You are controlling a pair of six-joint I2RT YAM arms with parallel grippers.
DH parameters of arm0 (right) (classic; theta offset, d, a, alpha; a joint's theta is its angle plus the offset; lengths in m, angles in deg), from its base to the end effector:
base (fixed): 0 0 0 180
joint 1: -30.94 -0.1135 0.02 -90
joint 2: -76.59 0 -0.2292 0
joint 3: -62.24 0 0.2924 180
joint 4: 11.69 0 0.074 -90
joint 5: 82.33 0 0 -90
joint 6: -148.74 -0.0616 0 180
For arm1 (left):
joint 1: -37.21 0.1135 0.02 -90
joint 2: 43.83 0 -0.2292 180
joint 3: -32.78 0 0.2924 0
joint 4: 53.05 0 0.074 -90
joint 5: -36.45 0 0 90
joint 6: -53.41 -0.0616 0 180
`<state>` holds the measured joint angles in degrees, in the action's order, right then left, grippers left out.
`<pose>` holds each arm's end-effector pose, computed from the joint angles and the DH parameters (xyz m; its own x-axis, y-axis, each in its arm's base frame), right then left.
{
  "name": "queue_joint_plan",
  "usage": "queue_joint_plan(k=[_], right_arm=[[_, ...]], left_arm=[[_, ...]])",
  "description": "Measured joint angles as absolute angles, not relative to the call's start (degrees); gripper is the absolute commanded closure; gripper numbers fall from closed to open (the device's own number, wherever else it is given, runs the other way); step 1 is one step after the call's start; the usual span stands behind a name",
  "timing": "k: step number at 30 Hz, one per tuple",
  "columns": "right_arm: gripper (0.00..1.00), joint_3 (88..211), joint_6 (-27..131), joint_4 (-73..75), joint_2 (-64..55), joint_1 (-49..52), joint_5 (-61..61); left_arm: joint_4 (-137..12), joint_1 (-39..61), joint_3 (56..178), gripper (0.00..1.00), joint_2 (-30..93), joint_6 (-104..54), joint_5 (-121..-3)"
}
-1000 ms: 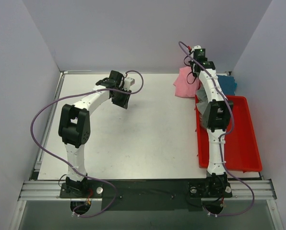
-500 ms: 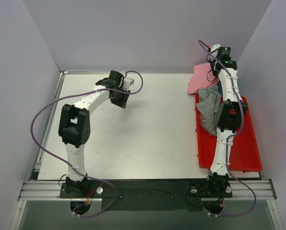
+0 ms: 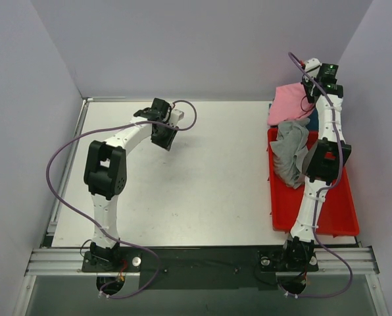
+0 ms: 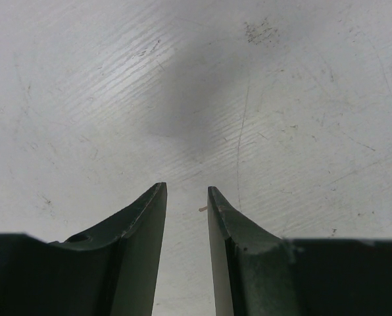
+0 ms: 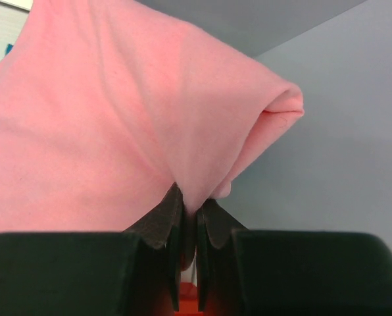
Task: Fold and stack the t-shirts
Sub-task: Put the neatly folded tshirt into the corner of the board with the right arm
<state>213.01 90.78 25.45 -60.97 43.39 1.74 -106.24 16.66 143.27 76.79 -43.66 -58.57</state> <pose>0.5848 -0.1226 0.2801 -0.4006 -0.4519 -0.7970 -0.1065 0.8870 -0.4494 0.4526 -0.1754 0.1384 -0.7827 0.4244 -0.4552 0.4865 0.8734 -0.0223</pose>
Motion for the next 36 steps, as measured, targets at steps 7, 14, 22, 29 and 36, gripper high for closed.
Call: queue_joint_plan(k=[7,14,22,29,36], right_arm=[[1.00,213.0,94.8,21.6,-61.3,45.5,0.6],[1.00,212.1,97.9,17.9,-64.5,46.2,0.5],[0.56,208.8,102.4,8.1,-67.6,46.7,8.8],[0.28,209.3,101.5,-0.3,-67.6,48.2,17.7],[0.26,203.8,87.6,10.8,-60.8,46.1,19.6]], left_arm=[[-108.0,16.7,144.5,0.59,77.4,-45.4,-57.6],[-109.1,16.7,146.2,0.59,78.3,-47.2,-56.3],[-109.8,16.7,146.8,0.59,79.3,-48.1,-55.4],[-110.0,16.7,147.0,0.59,79.8,-48.8,-55.1],[-111.6,16.7,147.9,0.58,79.8,-50.4,-54.8]])
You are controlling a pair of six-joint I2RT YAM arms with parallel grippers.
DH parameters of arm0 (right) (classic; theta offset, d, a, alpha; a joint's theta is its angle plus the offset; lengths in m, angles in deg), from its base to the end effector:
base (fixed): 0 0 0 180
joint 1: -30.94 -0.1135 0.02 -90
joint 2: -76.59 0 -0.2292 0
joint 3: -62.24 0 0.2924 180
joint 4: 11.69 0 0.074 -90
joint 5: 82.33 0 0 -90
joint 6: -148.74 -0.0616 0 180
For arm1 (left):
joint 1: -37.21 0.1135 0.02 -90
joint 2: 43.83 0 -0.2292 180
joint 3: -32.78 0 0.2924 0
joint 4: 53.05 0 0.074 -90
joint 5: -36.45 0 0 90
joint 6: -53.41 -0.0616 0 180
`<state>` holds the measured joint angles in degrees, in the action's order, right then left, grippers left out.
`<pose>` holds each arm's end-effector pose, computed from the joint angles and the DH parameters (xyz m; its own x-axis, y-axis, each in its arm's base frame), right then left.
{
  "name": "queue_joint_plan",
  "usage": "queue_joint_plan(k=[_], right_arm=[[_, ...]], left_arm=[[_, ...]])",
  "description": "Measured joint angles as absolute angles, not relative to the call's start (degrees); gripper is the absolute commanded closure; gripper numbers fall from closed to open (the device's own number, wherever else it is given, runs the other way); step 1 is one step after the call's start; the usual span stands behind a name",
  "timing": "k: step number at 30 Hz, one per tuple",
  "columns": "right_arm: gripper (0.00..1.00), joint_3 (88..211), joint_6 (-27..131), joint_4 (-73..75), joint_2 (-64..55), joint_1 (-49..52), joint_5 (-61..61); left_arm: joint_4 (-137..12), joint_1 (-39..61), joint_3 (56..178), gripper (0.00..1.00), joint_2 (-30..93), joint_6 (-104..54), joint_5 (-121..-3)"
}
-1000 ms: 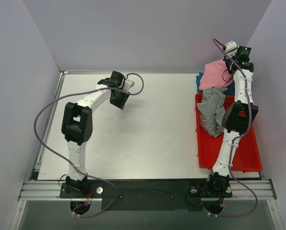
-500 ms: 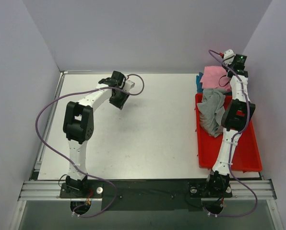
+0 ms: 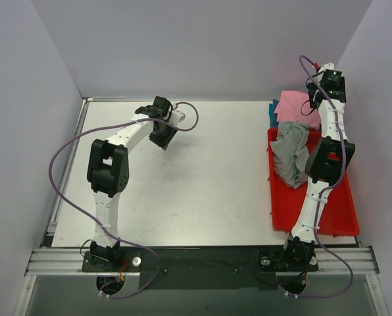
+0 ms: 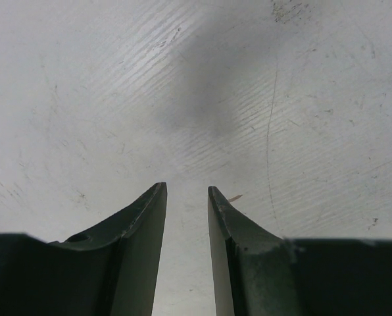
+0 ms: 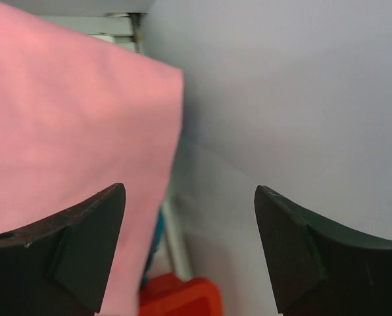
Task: Fold and stack the t-shirts
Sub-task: Put the neatly folded tshirt into the corner of the board with the right arm
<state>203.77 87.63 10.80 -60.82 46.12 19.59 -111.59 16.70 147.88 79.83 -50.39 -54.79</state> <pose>0.5833 -0.1714 0.2473 -0.4815 -0.3592 -0.7995 0.2430 0.8217 -0.5155 0.4575 -0.1726 0.1359 -0.7525 0.5361 -0.3826 0.5536 0.8295 0.0735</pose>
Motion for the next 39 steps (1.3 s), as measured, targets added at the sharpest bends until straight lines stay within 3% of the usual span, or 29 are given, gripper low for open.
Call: queue_joint_plan(k=[10,20,24,26,27,29,39], right_arm=[[0.29,206.1,57.6,25.1,-56.3,47.4,11.7],[0.38,206.1,43.7,29.8,-62.8,50.7,6.7],[0.50,206.1,42.2,30.1,-64.0,50.1,3.2],[0.63,206.1,41.8,30.3,-64.1,49.6,3.0],[0.79,206.1,41.6,30.3,-64.1,49.6,3.1],[1.00,206.1,41.3,30.4,-64.1,49.4,3.6],[1.00,208.3,49.5,30.8,-64.1,49.3,12.5]], left_arm=[[-114.0,14.5,149.1,0.59,79.6,-54.0,-52.7],[-114.8,10.2,148.1,0.59,78.8,-55.6,-52.1],[-114.8,10.7,148.1,0.59,78.4,-55.9,-51.9],[-114.8,10.8,148.1,0.60,78.4,-56.2,-51.7],[-114.8,10.8,148.1,0.60,78.4,-56.3,-51.6],[-114.8,10.8,148.1,0.60,78.3,-56.6,-51.3],[-114.8,11.1,148.2,0.60,78.1,-56.8,-51.0]])
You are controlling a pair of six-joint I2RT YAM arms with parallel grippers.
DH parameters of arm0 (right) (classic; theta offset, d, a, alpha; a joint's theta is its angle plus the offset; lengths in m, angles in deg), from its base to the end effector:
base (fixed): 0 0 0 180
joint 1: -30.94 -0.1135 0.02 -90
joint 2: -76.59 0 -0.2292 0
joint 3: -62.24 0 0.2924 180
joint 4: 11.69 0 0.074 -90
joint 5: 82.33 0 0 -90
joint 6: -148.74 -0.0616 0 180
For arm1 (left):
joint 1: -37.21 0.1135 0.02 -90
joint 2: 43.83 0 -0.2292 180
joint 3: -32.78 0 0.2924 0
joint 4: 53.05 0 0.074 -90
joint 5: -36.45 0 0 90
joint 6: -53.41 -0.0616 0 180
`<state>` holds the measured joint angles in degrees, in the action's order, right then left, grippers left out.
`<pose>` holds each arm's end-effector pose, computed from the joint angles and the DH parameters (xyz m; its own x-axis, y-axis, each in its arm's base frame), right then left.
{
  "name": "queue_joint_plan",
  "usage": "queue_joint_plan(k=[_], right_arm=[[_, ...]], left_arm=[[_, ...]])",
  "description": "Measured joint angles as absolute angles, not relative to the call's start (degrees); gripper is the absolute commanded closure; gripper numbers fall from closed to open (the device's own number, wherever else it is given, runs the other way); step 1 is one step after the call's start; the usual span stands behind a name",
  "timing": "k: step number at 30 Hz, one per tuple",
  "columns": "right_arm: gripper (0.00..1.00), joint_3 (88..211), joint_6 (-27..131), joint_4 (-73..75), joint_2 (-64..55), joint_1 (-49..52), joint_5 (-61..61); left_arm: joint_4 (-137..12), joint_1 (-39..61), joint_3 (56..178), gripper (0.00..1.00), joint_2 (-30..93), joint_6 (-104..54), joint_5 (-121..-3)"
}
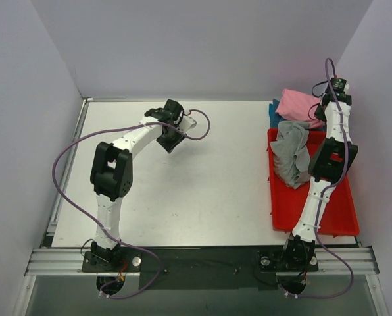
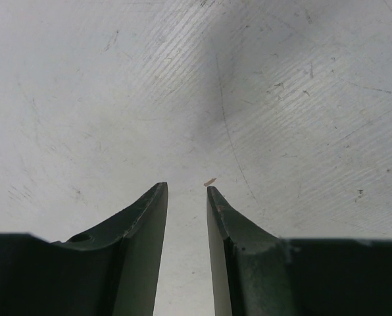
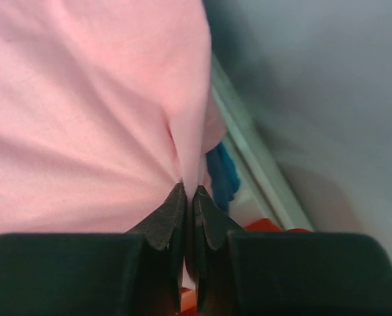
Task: Fold and stack the t-shirts
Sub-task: Put the neatly folded tshirt into the corner of the board with the right arm
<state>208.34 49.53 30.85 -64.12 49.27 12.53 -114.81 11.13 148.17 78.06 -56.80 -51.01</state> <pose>0.5645 -0.1925 0.2044 -0.5055 0.3355 -0.7950 0.4643 0.8823 0.0771 0.4340 -0.2094 0.1491 -0.6363 0.6957 -0.3334 0.6865 0.7078 0.1666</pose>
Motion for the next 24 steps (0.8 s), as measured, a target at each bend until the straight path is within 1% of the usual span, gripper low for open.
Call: queue_joint_plan(k=[6,8,9,11,12,14,16,18,21,24], right_arm=[[1.00,207.1,56.7,30.4,-64.1,50.9,13.6],[0.84,206.1,58.0,30.6,-64.1,51.5,12.5],[0.65,205.8,58.5,30.8,-64.1,51.7,11.5],[0.46,205.7,58.7,31.3,-64.1,51.9,9.8],[0.40,205.7,58.8,31.3,-64.1,51.9,8.8],[0.32,205.7,58.8,31.2,-64.1,52.0,7.6],[0.29,205.7,59.0,31.3,-64.1,51.9,7.3],[0.28,205.7,59.5,31.2,-64.0,51.5,8.0],[0.28,205.7,60.6,31.1,-63.3,50.3,10.5],[0.30,202.9,60.7,28.9,-60.0,48.7,11.0]], left_arm=[[-114.8,11.3,148.2,0.60,78.1,-56.8,-51.0],[-114.8,11.5,148.5,0.60,78.1,-56.9,-51.0],[-114.8,11.7,148.6,0.60,78.1,-56.9,-51.0],[-114.8,11.8,148.9,0.60,78.1,-56.9,-51.0],[-114.8,11.9,148.9,0.60,78.1,-56.9,-51.0],[-114.8,12.0,148.9,0.60,78.1,-57.0,-51.0],[-114.8,12.0,148.9,0.60,78.1,-57.0,-51.0],[-114.8,12.0,148.9,0.60,78.1,-57.0,-51.0],[-114.8,12.0,148.9,0.60,78.1,-57.0,-51.0],[-114.8,12.0,149.0,0.60,78.1,-57.0,-51.0]])
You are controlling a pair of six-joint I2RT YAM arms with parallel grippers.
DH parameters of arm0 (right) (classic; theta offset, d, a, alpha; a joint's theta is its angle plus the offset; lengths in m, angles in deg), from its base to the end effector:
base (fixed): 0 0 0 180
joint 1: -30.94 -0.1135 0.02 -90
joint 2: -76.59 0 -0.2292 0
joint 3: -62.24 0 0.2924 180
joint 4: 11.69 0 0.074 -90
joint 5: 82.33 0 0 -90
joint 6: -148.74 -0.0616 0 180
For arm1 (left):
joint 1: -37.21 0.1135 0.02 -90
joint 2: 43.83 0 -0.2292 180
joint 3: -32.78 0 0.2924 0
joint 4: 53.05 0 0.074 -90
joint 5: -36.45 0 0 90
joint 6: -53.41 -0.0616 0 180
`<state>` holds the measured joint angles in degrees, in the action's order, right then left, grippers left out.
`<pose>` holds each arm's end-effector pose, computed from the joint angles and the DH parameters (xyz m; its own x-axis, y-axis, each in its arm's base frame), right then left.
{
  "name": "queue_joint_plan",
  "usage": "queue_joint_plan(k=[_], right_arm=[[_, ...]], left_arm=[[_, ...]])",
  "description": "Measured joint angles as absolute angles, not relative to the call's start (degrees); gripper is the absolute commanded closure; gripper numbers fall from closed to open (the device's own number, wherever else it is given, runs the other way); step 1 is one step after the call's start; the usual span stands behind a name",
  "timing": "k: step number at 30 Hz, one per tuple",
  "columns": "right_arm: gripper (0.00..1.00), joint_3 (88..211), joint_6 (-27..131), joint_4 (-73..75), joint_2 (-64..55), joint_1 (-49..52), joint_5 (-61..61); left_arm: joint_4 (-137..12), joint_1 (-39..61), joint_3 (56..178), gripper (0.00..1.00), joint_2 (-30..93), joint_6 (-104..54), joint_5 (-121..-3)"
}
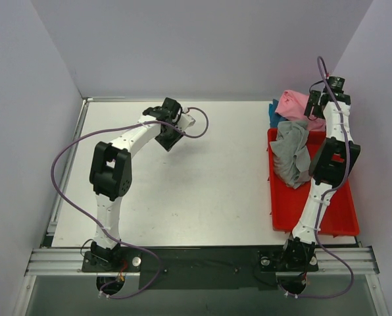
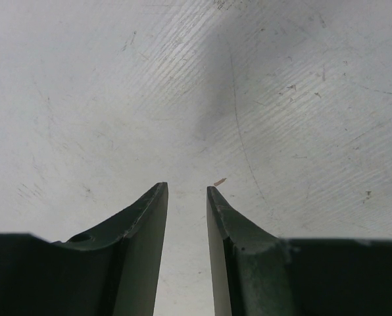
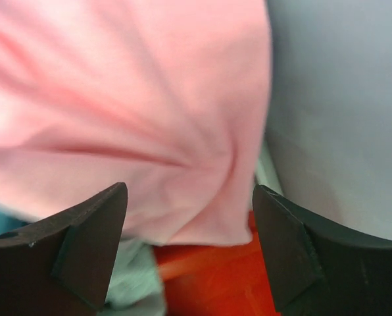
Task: Fold and stack the t-shirts
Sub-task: Put the neatly folded tshirt into the corner of the board with the right arm
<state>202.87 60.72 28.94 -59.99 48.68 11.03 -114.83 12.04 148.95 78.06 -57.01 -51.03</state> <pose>0.5579 -0.1823 0.2109 -0.5793 0.1491 -0.8013 0.3292 0.9422 -0.0627 0.4391 -0.2034 0.1537 -0.6407 0.6862 -0.3445 0.6757 0.7170 0.1716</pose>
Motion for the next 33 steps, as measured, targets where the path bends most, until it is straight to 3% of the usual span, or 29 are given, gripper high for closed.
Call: queue_joint_plan(k=[4,8,14,18,21,23,28,32,33], right_arm=[[0.38,193.9,57.9,20.8,-51.3,45.9,5.3],[0.49,198.5,52.8,14.8,-51.9,43.1,0.9],[0.43,205.8,45.5,8.8,-62.1,39.8,5.4],[0.61,205.5,43.3,8.1,-67.5,39.0,9.6],[0.88,206.1,42.8,8.8,-70.6,38.3,12.5],[1.00,206.1,42.6,8.9,-71.2,38.1,13.5],[1.00,206.0,42.0,7.8,-70.9,37.5,13.0],[0.84,205.8,43.5,7.7,-70.9,36.2,12.0],[0.70,205.7,44.2,7.7,-70.8,35.6,12.0]], left_arm=[[-114.8,12.2,149.0,0.60,78.1,-57.0,-51.0],[-114.8,12.6,149.5,0.60,78.1,-57.0,-51.2],[-114.6,14.3,149.6,0.60,78.1,-56.7,-52.3],[-114.4,15.5,149.6,0.60,78.1,-56.4,-52.6],[-114.4,16.2,149.6,0.60,78.1,-56.3,-53.3],[-114.3,16.6,149.6,0.60,78.1,-56.2,-53.7],[-114.0,17.7,149.6,0.60,78.1,-56.1,-54.4],[-113.9,18.6,149.6,0.60,78.1,-56.0,-54.6],[-113.9,18.7,149.6,0.60,78.1,-55.8,-54.7]])
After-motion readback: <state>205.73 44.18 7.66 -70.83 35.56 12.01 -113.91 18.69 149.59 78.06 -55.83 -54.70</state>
